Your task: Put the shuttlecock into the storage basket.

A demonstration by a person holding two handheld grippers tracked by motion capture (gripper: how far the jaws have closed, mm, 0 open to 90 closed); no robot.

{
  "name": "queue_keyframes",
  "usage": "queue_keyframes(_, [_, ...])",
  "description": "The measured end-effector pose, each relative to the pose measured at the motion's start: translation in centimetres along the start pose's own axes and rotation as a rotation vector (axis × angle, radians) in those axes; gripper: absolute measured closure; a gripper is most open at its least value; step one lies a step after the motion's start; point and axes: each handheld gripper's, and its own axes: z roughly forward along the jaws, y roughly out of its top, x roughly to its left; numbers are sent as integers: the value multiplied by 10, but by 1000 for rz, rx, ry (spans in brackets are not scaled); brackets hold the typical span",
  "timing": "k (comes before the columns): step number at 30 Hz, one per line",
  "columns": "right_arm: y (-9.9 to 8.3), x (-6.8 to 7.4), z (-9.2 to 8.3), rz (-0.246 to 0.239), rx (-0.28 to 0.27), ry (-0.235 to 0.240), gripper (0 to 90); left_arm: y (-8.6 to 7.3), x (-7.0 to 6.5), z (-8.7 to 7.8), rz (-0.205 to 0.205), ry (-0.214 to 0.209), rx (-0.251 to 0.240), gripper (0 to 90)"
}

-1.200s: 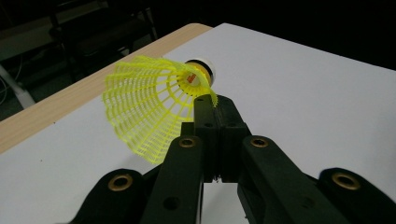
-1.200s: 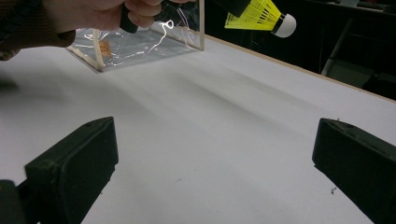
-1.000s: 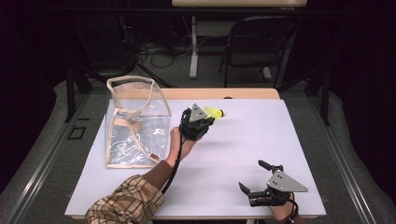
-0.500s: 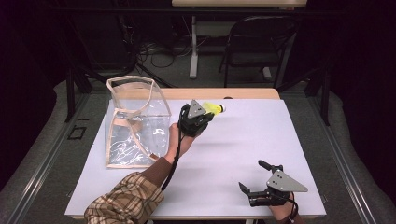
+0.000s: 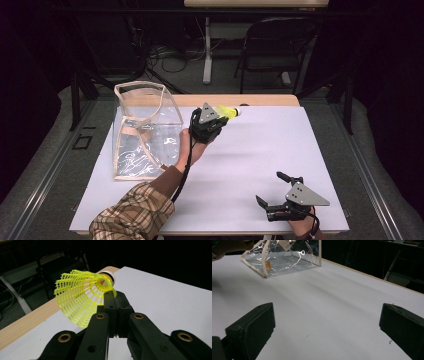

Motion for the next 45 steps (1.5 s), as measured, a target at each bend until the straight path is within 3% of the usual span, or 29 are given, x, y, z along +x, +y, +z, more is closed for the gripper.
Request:
queue_keyframes(12, [0, 0, -1, 3, -7, 1, 0, 9, 4, -5, 13, 13, -11, 894])
queue_keyframes(45, [0, 0, 0, -2, 8, -1, 0, 16, 22, -24, 3, 59, -45, 894])
